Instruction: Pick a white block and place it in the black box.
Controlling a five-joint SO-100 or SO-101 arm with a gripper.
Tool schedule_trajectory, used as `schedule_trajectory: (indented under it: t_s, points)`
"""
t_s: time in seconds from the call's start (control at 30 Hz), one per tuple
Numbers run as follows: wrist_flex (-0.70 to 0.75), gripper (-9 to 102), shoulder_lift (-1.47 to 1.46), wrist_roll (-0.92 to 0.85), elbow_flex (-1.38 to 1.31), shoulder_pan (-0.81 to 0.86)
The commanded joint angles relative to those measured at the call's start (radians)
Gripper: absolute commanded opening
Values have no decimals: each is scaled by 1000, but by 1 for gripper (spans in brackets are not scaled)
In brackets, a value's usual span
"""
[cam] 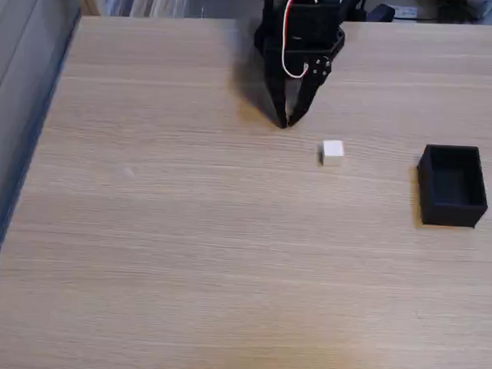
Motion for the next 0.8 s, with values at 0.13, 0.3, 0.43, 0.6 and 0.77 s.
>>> schedule_trajectory:
  t_s: [0.13, 0.3, 0.43, 0.6, 0.77]
  points:
    - [2, 0, 6, -9, 15, 11]
    - [2, 0, 6, -9, 15, 15]
    - [2, 0, 6, -3, 15, 15]
    - [3, 0, 6, -2, 15, 18]
    - [2, 0, 6, -9, 14, 23]
